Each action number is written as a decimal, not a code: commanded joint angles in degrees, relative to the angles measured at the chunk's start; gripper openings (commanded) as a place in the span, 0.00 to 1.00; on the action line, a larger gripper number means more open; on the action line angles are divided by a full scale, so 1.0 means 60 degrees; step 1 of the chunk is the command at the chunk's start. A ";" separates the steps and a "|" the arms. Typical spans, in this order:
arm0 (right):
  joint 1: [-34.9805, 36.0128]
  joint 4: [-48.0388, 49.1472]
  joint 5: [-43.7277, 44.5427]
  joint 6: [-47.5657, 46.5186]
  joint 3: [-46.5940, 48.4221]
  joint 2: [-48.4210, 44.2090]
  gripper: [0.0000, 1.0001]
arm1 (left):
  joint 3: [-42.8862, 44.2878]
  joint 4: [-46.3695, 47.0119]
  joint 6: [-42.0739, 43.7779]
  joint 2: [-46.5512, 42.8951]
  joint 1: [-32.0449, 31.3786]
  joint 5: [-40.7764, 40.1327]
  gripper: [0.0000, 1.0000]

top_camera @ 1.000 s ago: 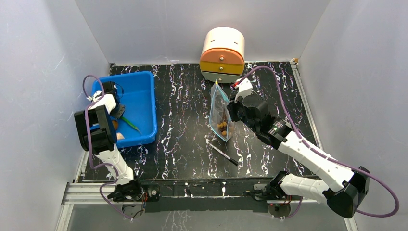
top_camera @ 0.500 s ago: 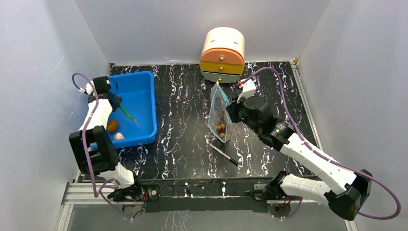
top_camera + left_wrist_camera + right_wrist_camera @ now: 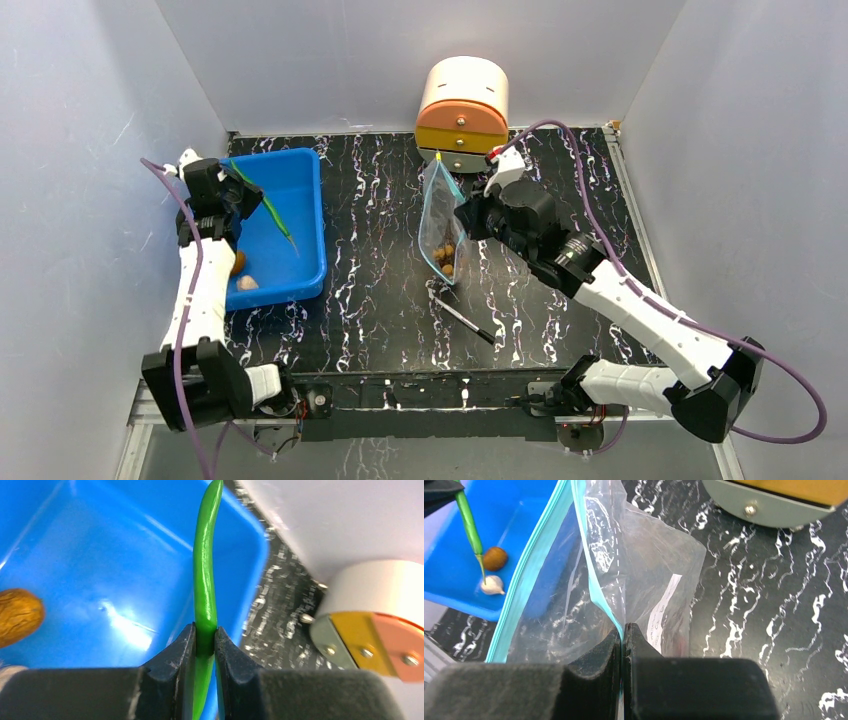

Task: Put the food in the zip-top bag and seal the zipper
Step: Place the fake vegetable in the zipper food storage bag, then adjust the zipper food storage bag at the center of the board, then adjust the bin at the center of the board.

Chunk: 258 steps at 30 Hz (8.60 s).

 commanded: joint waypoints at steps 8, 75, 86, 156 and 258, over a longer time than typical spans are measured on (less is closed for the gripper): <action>-0.0030 0.1598 -0.1636 0.1338 0.1355 0.1130 0.00 | 0.0697 0.1456 0.0433 -0.1247 -0.1092 0.2983 0.00; 0.0278 0.3632 -0.2798 0.4229 0.1154 0.3335 0.00 | -0.4714 1.4060 0.0907 -0.1444 -0.5012 0.7657 0.00; 0.0273 0.3659 -0.2522 0.4139 0.1139 0.3169 0.00 | -0.5208 1.0690 0.1424 -0.2927 -0.5040 0.5603 0.18; -0.1633 0.4371 -0.7267 0.6937 0.1654 0.5951 0.00 | 0.0654 -0.0158 0.1202 0.0279 -0.3515 0.5914 0.00; -0.1786 0.0617 -0.2352 0.0411 0.1341 -0.0010 0.00 | 0.0739 -0.0905 0.6824 0.1996 -0.3245 0.1332 0.07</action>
